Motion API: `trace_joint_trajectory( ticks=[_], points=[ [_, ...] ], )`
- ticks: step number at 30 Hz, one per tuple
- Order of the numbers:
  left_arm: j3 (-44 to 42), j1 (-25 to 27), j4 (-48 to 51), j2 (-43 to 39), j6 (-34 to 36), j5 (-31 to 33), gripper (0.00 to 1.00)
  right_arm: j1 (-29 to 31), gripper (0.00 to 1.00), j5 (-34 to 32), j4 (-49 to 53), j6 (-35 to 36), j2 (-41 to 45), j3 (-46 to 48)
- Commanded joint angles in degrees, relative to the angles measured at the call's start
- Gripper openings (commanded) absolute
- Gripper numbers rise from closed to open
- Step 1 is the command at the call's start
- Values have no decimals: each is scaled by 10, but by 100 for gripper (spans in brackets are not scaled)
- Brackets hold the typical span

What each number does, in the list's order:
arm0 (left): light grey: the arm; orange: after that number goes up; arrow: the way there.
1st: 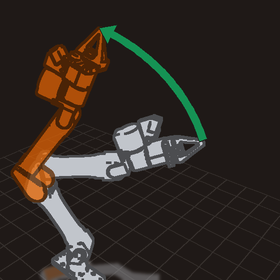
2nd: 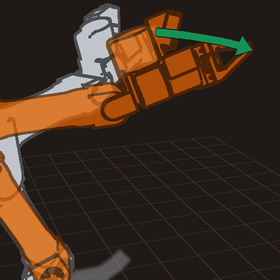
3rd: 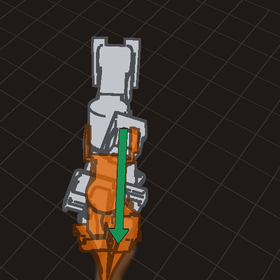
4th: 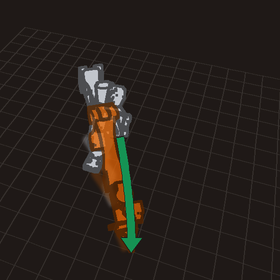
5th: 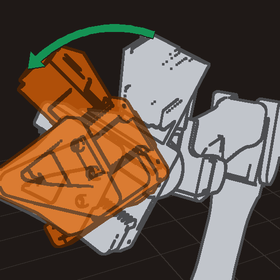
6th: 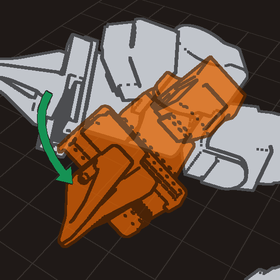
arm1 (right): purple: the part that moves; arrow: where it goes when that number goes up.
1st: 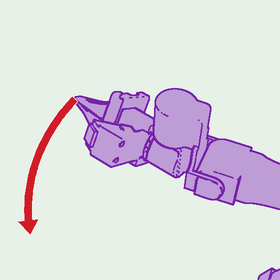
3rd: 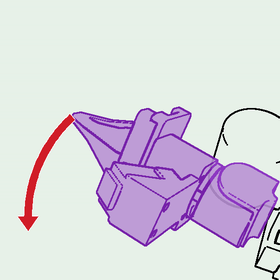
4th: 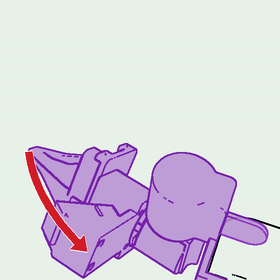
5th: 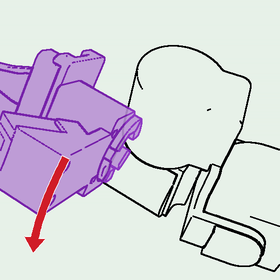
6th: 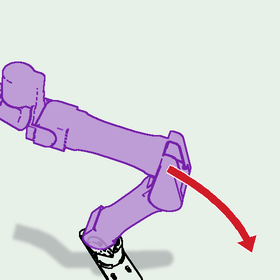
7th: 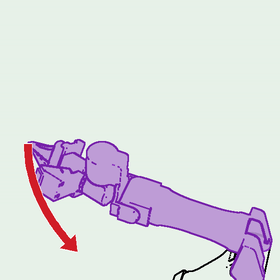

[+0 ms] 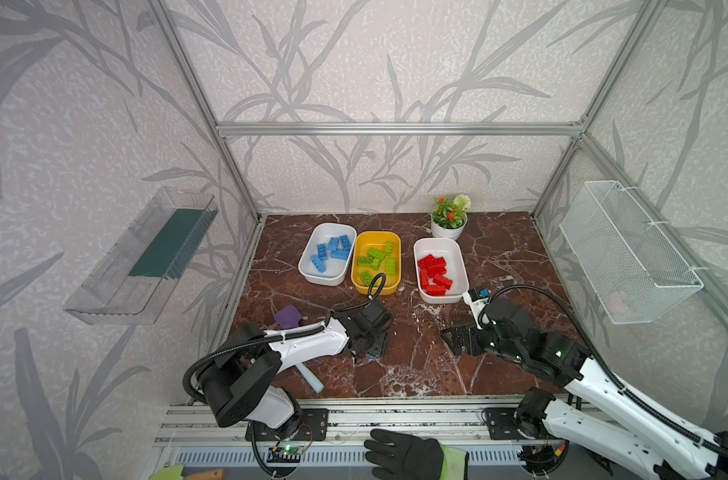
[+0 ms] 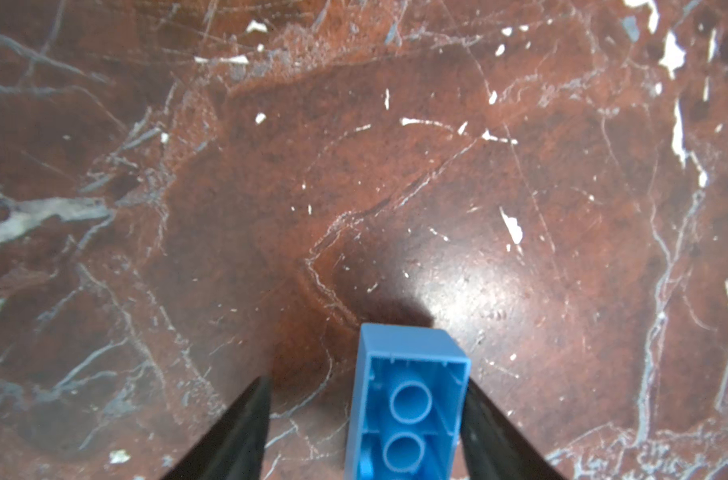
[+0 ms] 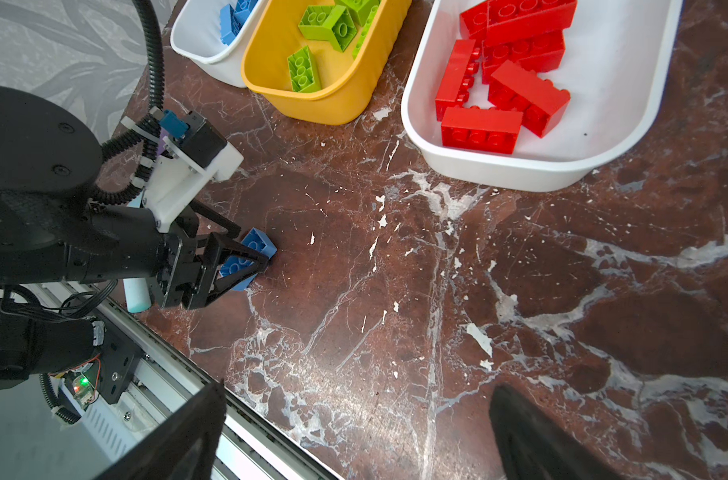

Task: Sort the legos into containers by color
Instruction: 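Lower the left gripper to the last blue brick and grasp it, then carry the last blue brick with the left gripper and release it into the tray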

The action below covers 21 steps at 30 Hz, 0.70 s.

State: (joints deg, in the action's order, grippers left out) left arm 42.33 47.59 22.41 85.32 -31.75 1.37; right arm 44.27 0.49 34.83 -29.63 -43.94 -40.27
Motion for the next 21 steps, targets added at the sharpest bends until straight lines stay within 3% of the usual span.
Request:
trace_joint_trajectory(
  ticks=[1, 3, 6, 13, 21],
  points=[
    [23, 1, 27, 9, -2, 27, 54, 4, 99, -8, 4, -2, 2, 6],
    [30, 1, 45, 8, -6, 50, 41, 4, 99, -10, 2, 0, 2, 6],
    [51, 1, 81, -2, -14, 91, 29, 4, 99, -9, -1, 2, 2, 6],
    [136, -36, 140, -15, 4, 162, 28, 4, 99, -15, -4, 10, 0, 5],
    [272, -201, 148, 31, 39, 144, 28, 4, 99, -24, -10, 31, -18, -16]
  ],
)
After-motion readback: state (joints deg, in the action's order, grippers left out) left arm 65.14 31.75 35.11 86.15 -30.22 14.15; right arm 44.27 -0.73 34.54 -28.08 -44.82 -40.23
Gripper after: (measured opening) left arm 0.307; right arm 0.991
